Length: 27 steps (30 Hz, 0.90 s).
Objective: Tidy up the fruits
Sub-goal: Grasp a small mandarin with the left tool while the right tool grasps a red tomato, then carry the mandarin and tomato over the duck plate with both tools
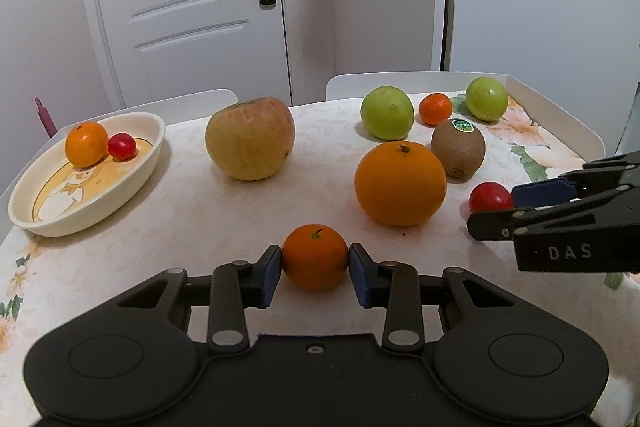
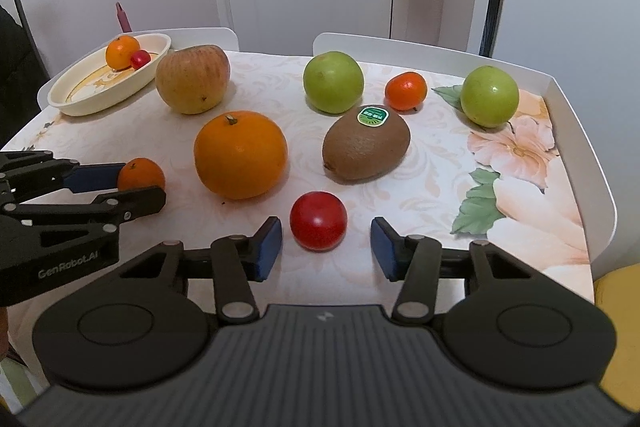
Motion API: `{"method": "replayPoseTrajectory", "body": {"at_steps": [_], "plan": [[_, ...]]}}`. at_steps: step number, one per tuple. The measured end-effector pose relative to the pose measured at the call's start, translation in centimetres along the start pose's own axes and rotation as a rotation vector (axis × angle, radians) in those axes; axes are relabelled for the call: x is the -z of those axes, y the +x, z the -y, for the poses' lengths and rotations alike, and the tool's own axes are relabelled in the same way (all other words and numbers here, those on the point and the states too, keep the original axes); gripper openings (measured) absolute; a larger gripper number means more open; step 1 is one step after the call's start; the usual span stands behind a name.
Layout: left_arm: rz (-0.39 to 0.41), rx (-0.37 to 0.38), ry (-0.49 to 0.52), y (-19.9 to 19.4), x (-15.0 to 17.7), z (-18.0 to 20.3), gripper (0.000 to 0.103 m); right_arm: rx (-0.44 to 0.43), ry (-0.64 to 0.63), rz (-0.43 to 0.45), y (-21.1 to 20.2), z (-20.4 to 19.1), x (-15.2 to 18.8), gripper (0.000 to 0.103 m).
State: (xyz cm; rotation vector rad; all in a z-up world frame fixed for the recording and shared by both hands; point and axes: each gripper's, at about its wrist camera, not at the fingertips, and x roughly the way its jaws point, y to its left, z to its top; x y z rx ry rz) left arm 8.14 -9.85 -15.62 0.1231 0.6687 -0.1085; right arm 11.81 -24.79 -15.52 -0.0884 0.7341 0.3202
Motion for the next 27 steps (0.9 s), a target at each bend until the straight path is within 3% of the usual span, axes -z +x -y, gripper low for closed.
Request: {"method": "replayPoseTrajectory", "body": {"at_steps": [6,27], "plan": [[-0.005,-0.011,-0.008,-0.3,0.2,-0.4,0.040,-0.007,0.001,0.002,0.2,-0.1,-0.4,0.046],[0.049,-0.105,-0.090,-6.3,-2.0,-3.8,0.040,-0.010,-0.009,0.027,-5.2,-1.8,-4.5,0.046]]}}
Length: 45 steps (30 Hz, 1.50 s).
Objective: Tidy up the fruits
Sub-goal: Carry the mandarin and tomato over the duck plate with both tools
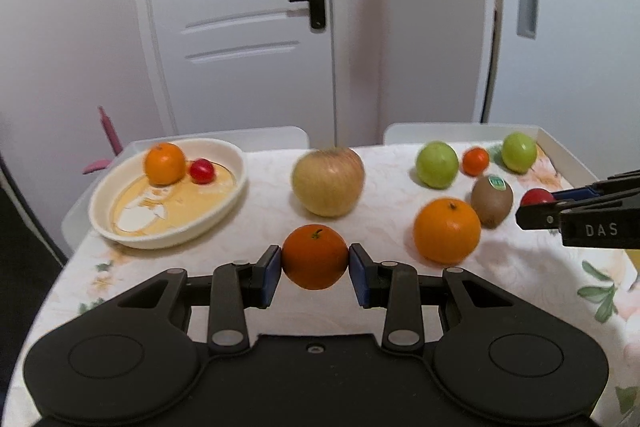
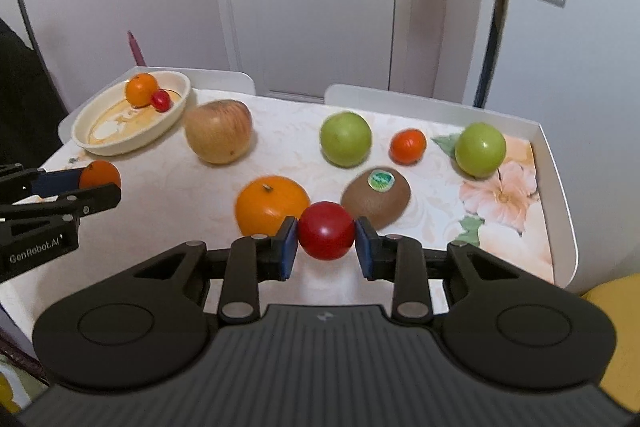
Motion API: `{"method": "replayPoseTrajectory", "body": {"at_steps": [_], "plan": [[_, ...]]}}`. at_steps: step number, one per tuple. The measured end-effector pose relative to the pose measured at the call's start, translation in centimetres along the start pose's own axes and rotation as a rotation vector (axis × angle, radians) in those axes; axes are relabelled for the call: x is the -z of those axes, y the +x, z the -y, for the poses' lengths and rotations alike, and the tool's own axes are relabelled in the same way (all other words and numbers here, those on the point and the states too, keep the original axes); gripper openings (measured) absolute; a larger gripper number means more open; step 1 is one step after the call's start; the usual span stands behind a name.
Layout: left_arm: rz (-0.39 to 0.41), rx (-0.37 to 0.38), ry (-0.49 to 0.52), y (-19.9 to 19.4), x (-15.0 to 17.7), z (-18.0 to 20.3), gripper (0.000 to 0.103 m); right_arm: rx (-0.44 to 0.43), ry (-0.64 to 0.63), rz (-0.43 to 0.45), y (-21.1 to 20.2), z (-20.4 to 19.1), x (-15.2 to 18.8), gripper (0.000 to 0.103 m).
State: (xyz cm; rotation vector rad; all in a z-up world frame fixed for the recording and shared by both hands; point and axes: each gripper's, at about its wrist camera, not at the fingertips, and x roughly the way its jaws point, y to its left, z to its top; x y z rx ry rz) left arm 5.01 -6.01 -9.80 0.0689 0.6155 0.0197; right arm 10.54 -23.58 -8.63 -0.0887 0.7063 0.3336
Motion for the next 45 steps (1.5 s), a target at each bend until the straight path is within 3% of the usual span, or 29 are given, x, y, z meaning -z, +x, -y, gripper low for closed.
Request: {"method": "replayPoseTrajectory", "body": {"at_steps": [10,20,33,45], "plan": [[0.028,-0.062,-0.034,-3.1,-3.0,-4.8,0.040,-0.079,-0.042,0.029,-0.8,-4.8,-4.6,0.046],[0.016,-0.086,-0.044,-2.4,-5.8,-11.3,0.040,-0.129,-0.060,0.032,1.5,-10.5,-9.0,0.046],[-0.037,-0.039,-0.018,3.6,-8.0,-18.6,0.040,-0.104,-0.033,-0.018,7.7,-16.5,-12.6,0.046],[-0.118,0.020,0.062,11.6,-7.8,-22.0,0.040,-0.041,0.027,-0.075,13.3,-18.9,-13.4,0.046]]}}
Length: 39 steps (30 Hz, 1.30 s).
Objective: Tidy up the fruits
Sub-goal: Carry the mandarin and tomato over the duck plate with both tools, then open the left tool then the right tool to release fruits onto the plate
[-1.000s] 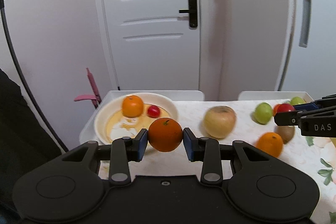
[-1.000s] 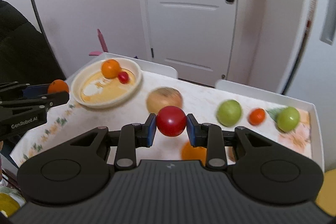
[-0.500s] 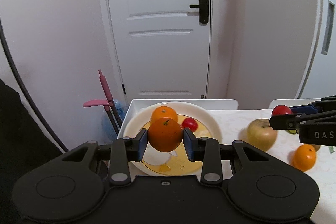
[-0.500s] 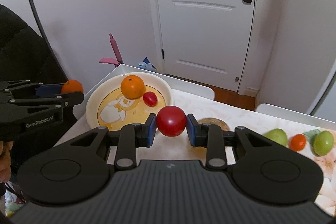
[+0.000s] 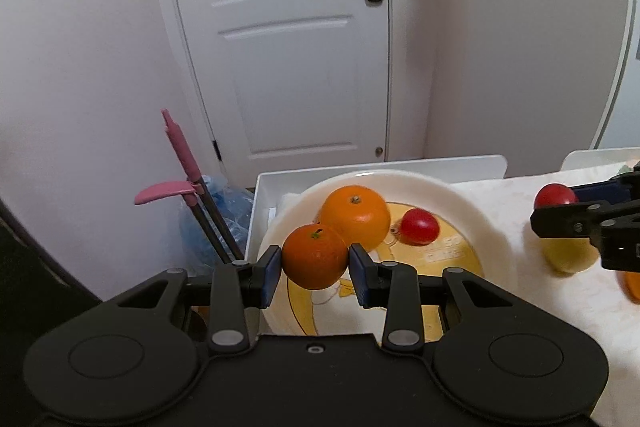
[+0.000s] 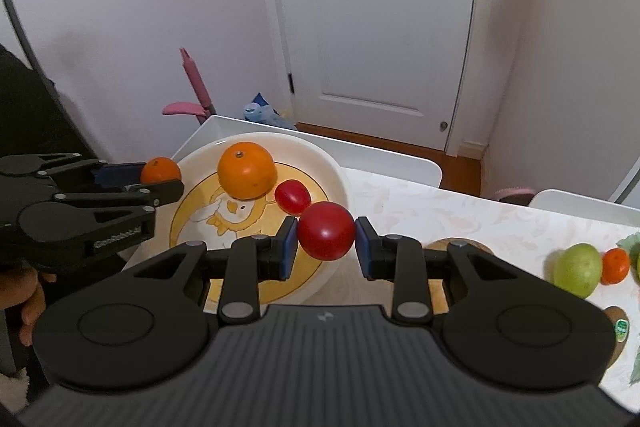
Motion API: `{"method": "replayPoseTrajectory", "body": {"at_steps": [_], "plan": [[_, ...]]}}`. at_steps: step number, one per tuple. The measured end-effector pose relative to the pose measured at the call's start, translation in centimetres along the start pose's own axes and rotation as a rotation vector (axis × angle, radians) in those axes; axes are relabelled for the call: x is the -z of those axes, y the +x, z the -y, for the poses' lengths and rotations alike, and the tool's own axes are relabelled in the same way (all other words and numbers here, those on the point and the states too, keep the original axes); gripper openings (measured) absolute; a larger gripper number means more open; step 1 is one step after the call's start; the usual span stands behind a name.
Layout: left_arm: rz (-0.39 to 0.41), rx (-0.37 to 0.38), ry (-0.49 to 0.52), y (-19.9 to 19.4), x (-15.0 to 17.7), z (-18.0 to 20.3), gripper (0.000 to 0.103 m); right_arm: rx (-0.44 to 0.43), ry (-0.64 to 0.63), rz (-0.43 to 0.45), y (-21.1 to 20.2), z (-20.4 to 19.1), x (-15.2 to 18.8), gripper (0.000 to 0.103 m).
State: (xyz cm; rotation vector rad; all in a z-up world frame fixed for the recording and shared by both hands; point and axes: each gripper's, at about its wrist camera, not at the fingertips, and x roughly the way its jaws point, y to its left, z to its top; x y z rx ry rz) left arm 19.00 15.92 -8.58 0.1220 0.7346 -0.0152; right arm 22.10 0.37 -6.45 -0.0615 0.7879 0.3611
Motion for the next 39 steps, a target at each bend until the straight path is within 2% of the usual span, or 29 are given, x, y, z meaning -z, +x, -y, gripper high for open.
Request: {"method": "replayPoseTrajectory", "body": {"at_steps": [8,12,13,15,17,27,33,39], "plan": [[-0.051,0.039,0.057,3.6,0.2,-0.2,0.041,0.035,0.026,-0.027,2.1,-0.5,-0.2,0.046],[-0.072,0.035,0.073,4.4,0.5,0.1,0.043,0.044,0.029,-0.033,2.3,-0.3,-0.3,0.046],[-0.068,0.033,0.075,4.3,0.5,0.1,0.047,0.044,0.029,-0.032,2.3,-0.2,-0.3,0.046],[-0.040,0.031,0.073,3.7,0.4,0.1,0.082,0.042,0.031,-0.030,2.2,0.0,-0.5,0.046],[-0.002,0.018,0.073,2.9,0.3,0.0,0.090,0.030,0.033,-0.028,2.1,0.4,-0.7,0.046],[0.001,-0.024,0.025,-0.7,0.9,0.0,0.098,-0.020,-0.034,-0.029,2.3,0.4,-1.7,0.046],[-0.013,-0.010,-0.050,-1.8,1.8,-0.4,0.102,-0.045,-0.100,-0.052,3.9,-0.3,-1.8,0.046],[-0.015,-0.051,-0.046,-2.3,2.4,-0.2,0.103,-0.081,-0.154,-0.081,6.0,-1.0,-1.3,0.046]]}}
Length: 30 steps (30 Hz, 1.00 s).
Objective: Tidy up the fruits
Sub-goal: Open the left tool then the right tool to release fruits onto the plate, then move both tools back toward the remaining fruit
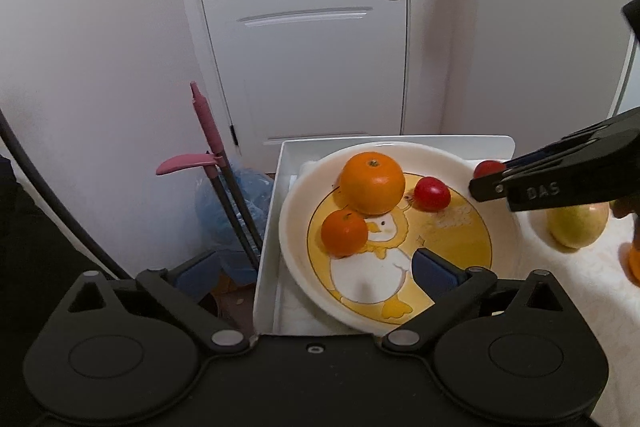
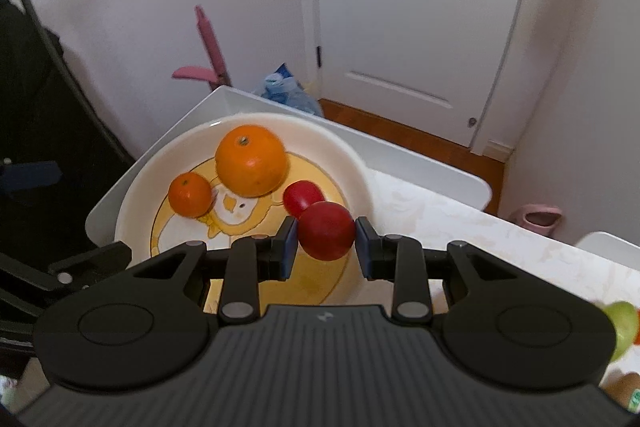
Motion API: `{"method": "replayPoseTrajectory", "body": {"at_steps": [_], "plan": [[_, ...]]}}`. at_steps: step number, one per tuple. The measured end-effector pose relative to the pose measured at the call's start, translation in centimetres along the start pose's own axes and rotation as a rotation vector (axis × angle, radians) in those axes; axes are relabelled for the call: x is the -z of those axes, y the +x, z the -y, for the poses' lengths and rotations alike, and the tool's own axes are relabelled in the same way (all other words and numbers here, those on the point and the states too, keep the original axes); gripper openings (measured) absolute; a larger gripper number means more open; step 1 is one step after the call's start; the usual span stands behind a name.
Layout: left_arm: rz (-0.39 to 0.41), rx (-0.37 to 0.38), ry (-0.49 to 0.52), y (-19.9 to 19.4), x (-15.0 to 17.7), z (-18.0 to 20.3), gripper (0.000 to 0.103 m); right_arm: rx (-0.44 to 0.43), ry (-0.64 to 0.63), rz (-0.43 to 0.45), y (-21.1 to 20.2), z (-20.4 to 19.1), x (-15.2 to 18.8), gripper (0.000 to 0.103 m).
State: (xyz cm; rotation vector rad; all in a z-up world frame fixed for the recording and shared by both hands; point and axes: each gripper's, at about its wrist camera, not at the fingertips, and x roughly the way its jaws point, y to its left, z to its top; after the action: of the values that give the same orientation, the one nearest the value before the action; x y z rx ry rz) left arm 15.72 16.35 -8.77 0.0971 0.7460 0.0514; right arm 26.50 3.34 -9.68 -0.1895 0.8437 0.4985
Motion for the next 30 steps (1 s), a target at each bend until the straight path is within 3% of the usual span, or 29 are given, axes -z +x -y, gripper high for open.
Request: {"method": "replayPoseTrajectory", "body": {"at_steps": [7,11,30], "plan": [[0.000,0.001,0.002,0.0,0.4,0.0,0.103,-0.001,-0.033,-0.006,0.8,-0.6,0.5,0.049],[0.006,0.005,0.017,-0.3,0.7,0.2,0.103,0.015,-0.021,0.050,-0.7,-0.6,0.6,0.101],[0.059,-0.014,-0.003,-4.4,0.1,0.6,0.103,0.074,0.059,0.118,-8.4,-1.1,1.6,0.103]]}}
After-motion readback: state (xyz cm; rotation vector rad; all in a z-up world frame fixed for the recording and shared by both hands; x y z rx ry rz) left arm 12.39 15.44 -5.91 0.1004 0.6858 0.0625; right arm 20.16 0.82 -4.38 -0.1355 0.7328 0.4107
